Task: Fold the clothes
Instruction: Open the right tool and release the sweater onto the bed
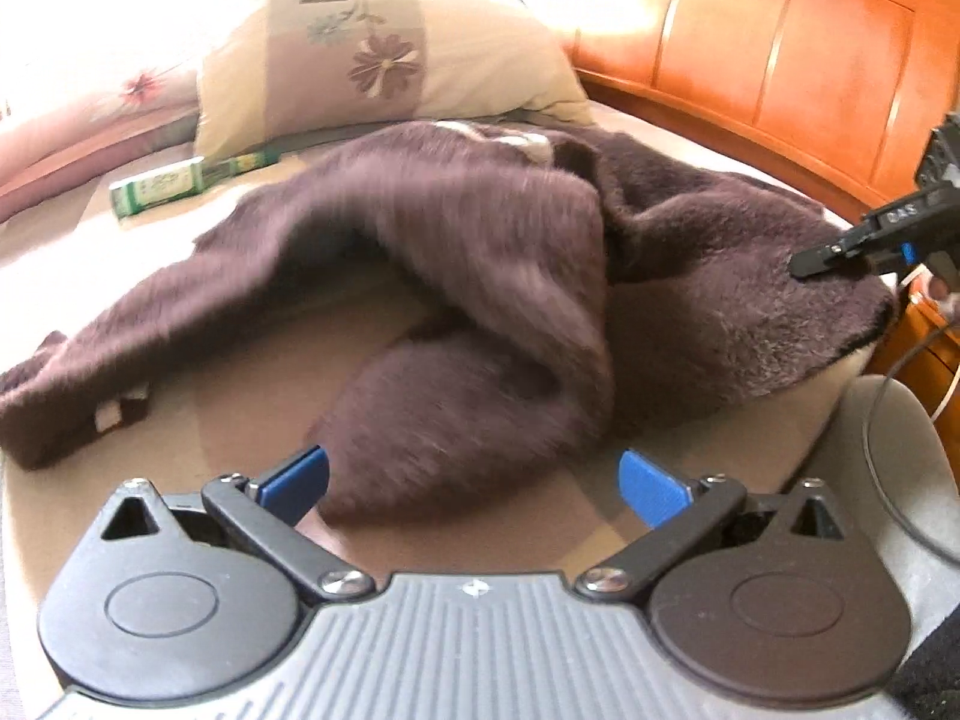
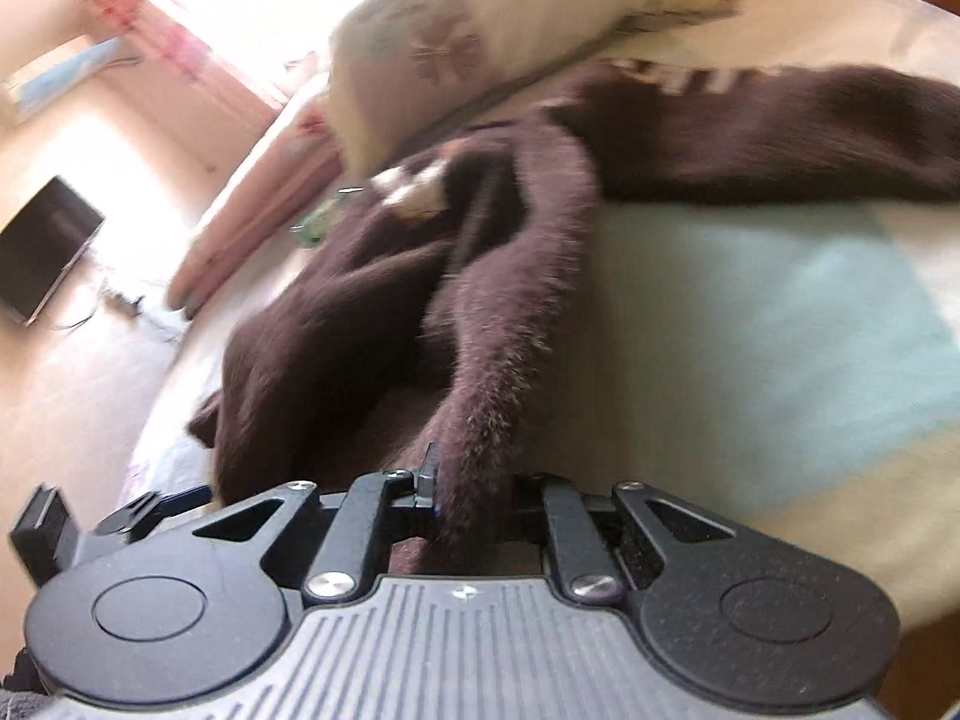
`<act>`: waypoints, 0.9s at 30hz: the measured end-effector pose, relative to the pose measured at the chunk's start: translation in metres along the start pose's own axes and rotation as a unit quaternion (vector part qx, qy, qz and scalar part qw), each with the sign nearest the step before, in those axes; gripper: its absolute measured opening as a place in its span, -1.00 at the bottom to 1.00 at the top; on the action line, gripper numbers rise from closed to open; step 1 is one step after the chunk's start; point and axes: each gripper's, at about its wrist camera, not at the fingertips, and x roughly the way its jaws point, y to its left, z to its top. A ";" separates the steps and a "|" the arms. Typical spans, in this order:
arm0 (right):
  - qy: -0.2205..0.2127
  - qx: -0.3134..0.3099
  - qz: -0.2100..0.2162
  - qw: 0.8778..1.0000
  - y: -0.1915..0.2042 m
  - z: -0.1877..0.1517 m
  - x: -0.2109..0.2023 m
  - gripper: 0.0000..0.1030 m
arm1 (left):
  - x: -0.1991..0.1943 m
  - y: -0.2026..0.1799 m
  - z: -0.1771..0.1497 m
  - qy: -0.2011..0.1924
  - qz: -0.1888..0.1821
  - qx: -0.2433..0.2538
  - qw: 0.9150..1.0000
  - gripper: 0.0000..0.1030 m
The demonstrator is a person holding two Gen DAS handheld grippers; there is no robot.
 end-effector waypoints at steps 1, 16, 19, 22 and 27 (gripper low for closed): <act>-0.005 0.004 -0.005 1.000 -0.001 -0.004 -0.005 -0.65 | 0.001 -0.003 0.000 0.001 0.000 0.004 1.000 0.99; -0.115 -0.040 -0.067 0.990 0.031 -0.030 -0.050 0.20 | 0.007 -0.013 0.001 0.011 -0.037 -0.008 0.999 0.99; -0.093 -0.062 -0.067 0.991 0.040 -0.036 -0.037 0.28 | 0.014 -0.010 0.005 0.012 -0.051 -0.018 0.998 0.99; -0.069 -0.082 -0.071 0.992 0.049 -0.042 -0.018 0.31 | 0.022 -0.003 0.016 0.007 -0.075 -0.039 0.996 0.99; -0.028 -0.086 -0.053 0.995 0.054 -0.043 0.014 0.40 | 0.051 0.030 0.038 0.018 -0.109 -0.094 0.989 0.99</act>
